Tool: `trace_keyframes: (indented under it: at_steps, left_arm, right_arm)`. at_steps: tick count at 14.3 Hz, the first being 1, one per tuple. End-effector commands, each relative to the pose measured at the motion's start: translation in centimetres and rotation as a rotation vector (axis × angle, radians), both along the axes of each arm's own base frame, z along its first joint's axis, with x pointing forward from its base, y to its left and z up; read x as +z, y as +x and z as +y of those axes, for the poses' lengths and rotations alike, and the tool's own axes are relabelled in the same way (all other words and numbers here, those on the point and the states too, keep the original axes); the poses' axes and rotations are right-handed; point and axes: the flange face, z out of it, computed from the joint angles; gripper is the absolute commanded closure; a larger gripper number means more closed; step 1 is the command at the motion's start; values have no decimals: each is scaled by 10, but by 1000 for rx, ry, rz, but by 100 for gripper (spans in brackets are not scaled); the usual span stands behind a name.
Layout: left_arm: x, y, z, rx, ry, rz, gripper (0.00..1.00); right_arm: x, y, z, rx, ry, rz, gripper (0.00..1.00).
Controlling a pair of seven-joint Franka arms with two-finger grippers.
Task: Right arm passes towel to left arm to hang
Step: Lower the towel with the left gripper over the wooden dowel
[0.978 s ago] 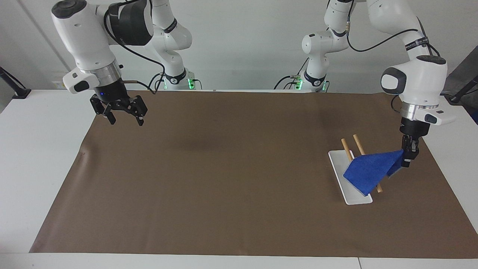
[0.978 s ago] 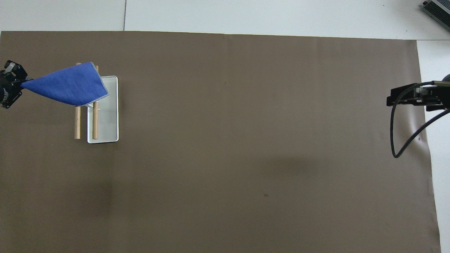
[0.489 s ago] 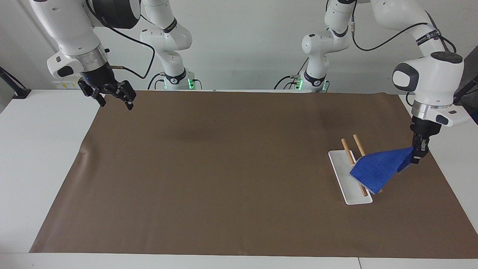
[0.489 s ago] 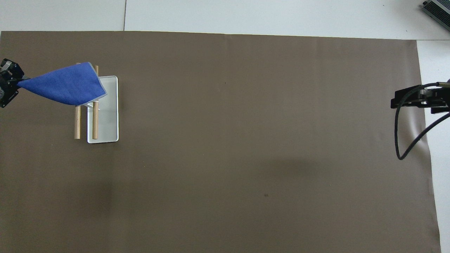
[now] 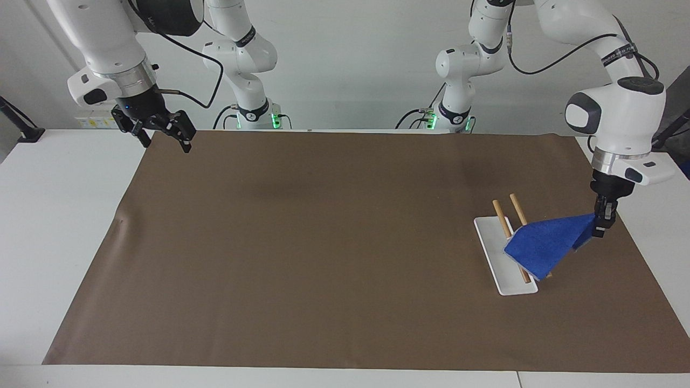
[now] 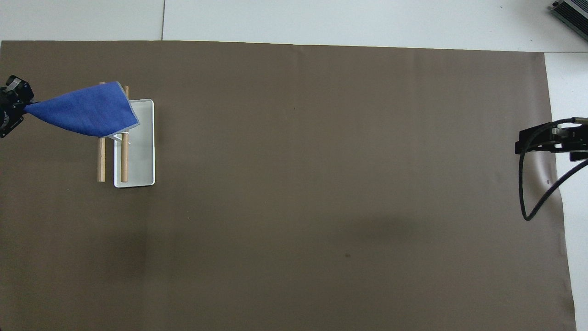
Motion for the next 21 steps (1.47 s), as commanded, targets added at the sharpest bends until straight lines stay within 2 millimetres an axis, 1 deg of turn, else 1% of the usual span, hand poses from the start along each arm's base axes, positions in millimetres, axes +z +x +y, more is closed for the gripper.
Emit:
trace_keyframes:
  at_steps: [1, 3, 4, 5, 7, 10, 11, 13, 14, 15, 17, 19, 21]
  left_arm:
    - [-9, -1, -12, 3, -5, -46, 100]
    - [-13, -1, -15, -1, -8, -42, 100]
    - [-20, -2, -26, -10, -17, -33, 100]
    - [-24, -2, -32, -22, -20, -45, 100]
    - [-25, -1, -35, -7, -36, -92, 100]
    - [-23, 6, -45, 9, -66, -106, 100]
    - [-17, 10, -43, 32, -96, -121, 100]
    - [-4, 23, -40, 67, -147, -147, 100]
    - [-1, 25, -46, 64, -158, -151, 100]
    - [-3, 24, -51, 58, -162, -148, 100]
    - [-5, 23, -53, 54, -162, -143, 100]
    - [-11, 18, -53, 45, -156, -129, 100]
    - [-23, 13, -53, 46, -153, -110, 100]
  right_arm:
    - [4, -5, -1, -1, -16, 9, 0]
    - [4, -6, -1, -13, 18, 12, 0]
    - [1, -7, -4, -22, 34, 17, 0]
    - [-1, -7, -5, -23, 36, 20, 0]
    - [-1, -8, -5, -17, 36, 20, 0]
    - [0, -7, -2, -13, 38, 19, 0]
    - [0, -8, 1, -8, 38, 20, 0]
    - [0, -7, -2, -11, 38, 19, 0]
    - [0, -8, -3, -14, 39, 19, 0]
    - [0, -8, -3, -13, 38, 19, 0]
    - [0, -7, -1, -11, 38, 19, 0]
    - [0, -7, -1, -10, 38, 19, 0]
    - [0, -7, -1, -10, 38, 19, 0]
